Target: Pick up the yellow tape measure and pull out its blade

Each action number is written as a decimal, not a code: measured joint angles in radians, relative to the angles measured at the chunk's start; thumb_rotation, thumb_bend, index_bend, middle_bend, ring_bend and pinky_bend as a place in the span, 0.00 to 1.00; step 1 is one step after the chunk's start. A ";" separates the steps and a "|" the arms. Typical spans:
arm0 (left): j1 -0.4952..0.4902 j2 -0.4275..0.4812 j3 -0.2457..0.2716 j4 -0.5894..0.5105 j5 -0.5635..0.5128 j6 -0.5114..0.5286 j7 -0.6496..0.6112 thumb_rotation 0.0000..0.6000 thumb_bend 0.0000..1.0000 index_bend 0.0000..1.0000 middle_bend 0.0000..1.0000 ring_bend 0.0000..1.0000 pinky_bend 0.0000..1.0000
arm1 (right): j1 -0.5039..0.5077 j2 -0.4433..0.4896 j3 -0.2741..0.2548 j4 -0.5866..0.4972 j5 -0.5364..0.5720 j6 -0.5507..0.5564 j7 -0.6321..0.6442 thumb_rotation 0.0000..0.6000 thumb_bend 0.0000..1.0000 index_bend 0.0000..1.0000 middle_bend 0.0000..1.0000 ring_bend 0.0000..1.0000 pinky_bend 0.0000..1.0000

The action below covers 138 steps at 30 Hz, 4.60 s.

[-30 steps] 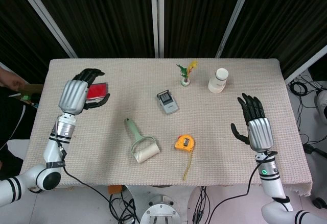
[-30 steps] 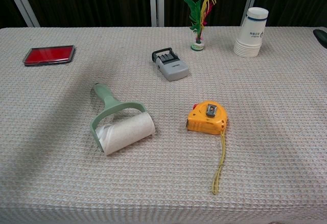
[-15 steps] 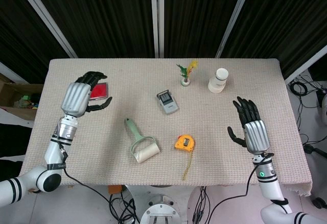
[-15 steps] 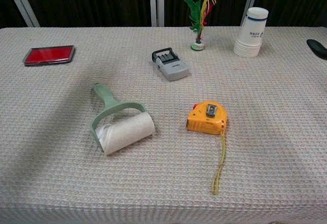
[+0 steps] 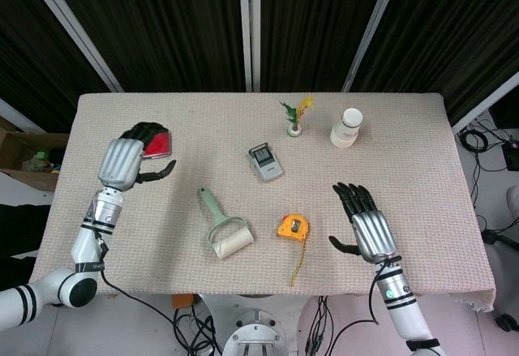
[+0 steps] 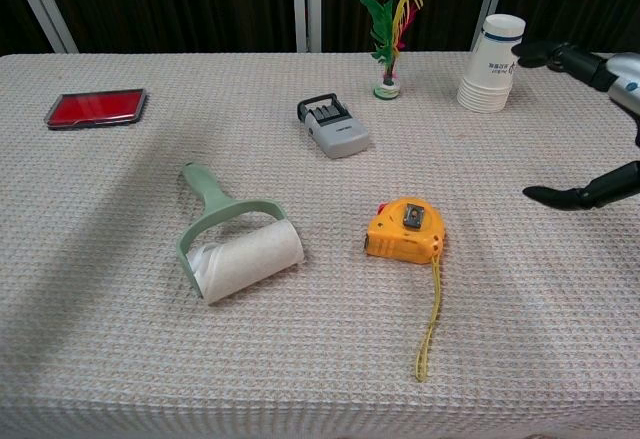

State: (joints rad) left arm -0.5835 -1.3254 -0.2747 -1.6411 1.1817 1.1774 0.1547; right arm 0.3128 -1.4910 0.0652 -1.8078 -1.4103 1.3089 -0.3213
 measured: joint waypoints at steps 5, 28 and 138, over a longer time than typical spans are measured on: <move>0.003 -0.008 0.015 0.018 0.000 -0.007 -0.009 0.42 0.26 0.24 0.21 0.15 0.30 | 0.019 -0.094 0.015 -0.025 0.108 -0.052 -0.065 1.00 0.16 0.00 0.05 0.00 0.00; 0.010 -0.026 0.055 0.052 0.008 -0.031 -0.020 0.47 0.26 0.24 0.21 0.15 0.30 | 0.122 -0.283 0.076 0.158 0.324 -0.155 -0.198 1.00 0.18 0.00 0.00 0.00 0.00; 0.021 -0.034 0.070 0.093 0.005 -0.072 -0.071 0.54 0.26 0.26 0.21 0.15 0.30 | 0.369 -0.275 0.090 0.098 0.625 -0.045 -0.387 1.00 0.32 0.86 0.65 0.34 0.00</move>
State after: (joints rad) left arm -0.5623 -1.3595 -0.2045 -1.5483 1.1868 1.1057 0.0838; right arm 0.6818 -1.7658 0.1553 -1.7095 -0.7851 1.2638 -0.7078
